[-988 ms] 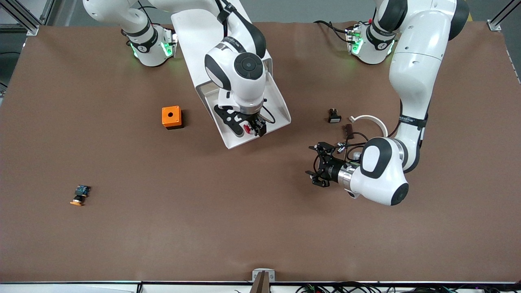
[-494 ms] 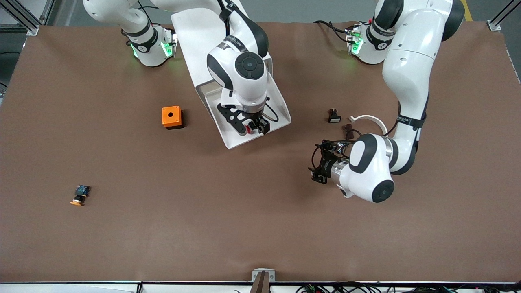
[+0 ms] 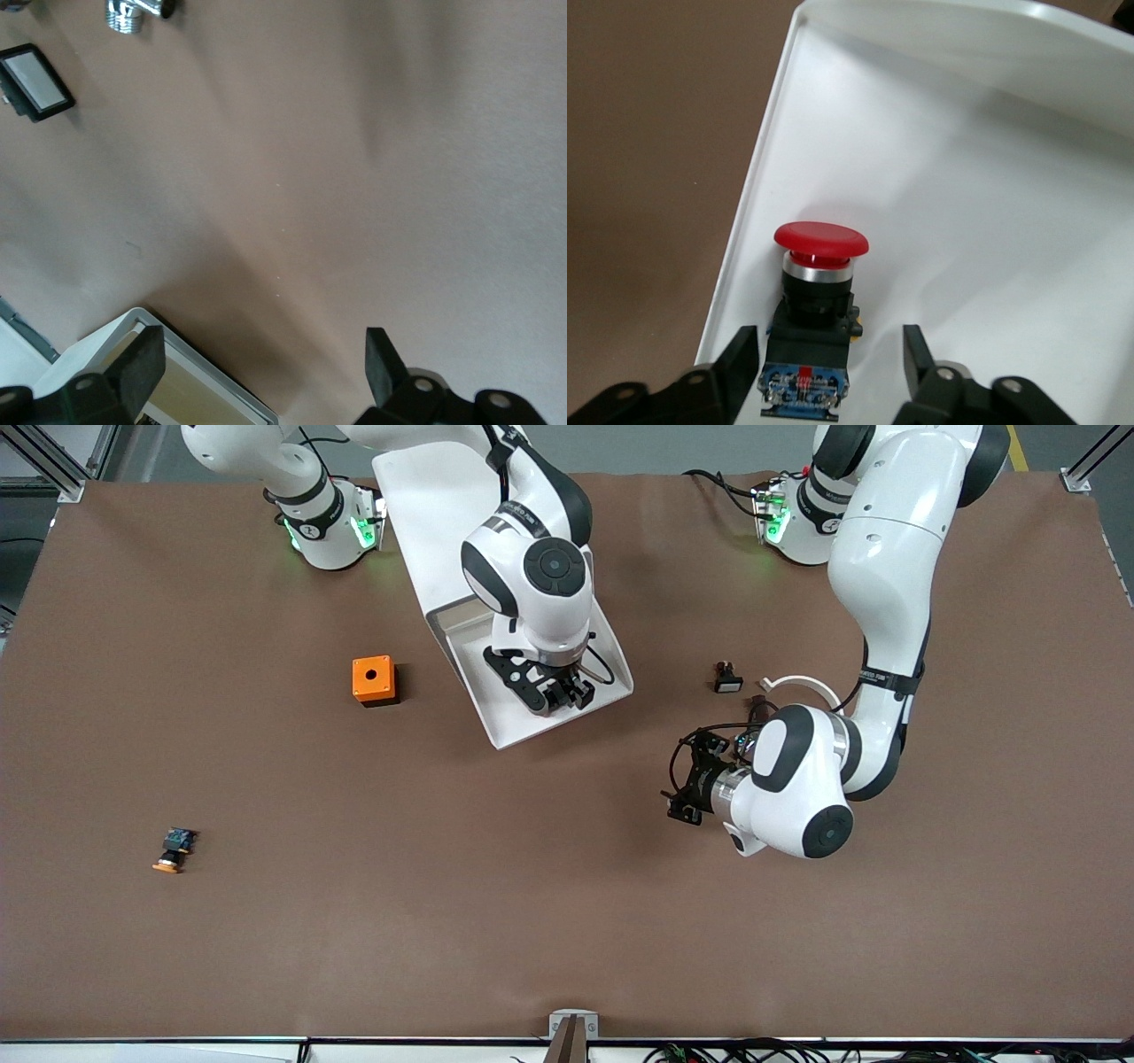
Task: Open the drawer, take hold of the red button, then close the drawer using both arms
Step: 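Lift the red button out with the right gripper while the left gripper releases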
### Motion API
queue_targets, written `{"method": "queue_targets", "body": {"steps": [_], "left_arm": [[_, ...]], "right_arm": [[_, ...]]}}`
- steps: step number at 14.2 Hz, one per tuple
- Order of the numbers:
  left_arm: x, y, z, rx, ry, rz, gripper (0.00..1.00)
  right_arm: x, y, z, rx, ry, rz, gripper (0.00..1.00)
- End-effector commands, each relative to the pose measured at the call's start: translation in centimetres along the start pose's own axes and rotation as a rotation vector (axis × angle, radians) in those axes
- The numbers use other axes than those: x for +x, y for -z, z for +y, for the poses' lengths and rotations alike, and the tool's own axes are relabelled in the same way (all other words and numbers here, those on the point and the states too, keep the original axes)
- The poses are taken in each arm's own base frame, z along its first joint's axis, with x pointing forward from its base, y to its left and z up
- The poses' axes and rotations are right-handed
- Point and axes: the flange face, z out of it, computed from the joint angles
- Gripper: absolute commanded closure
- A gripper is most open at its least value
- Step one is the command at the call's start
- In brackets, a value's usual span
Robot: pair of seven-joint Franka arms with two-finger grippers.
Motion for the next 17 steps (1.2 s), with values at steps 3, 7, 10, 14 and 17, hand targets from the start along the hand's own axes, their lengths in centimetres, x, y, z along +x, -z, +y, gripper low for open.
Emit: {"method": "queue_targets", "body": {"steps": [3,7,10,14,17], "left_arm": [[-5.0,-0.2,0.1,-0.095,-0.125,0.079,0.01],[-8.3,-1.5,0.1,-0.117,-0.430,0.223,0.01],[-10.0,-1.3,-0.1,-0.134,-0.643,0.248,0.01],[-14.7,-3.8,-0.7,-0.154,-0.781,0.280,0.01],[-19.9,-6.7,-2.5,-0.140,-0.864,0.351,0.01]], "right_arm": [[-0.7,0.5,-0.5,0.010,0.031,-0.007,0.98],[1.6,4.5,-1.4,0.015,0.044,-0.038,1.00],[6.7,8.3,-1.0,-0.026,0.146,-0.054,1.00],[19.4,11.4,1.9,-0.025,0.339,-0.085,1.00],[27.4,10.3,4.3,-0.029,0.437,-0.098,1.00]]}}
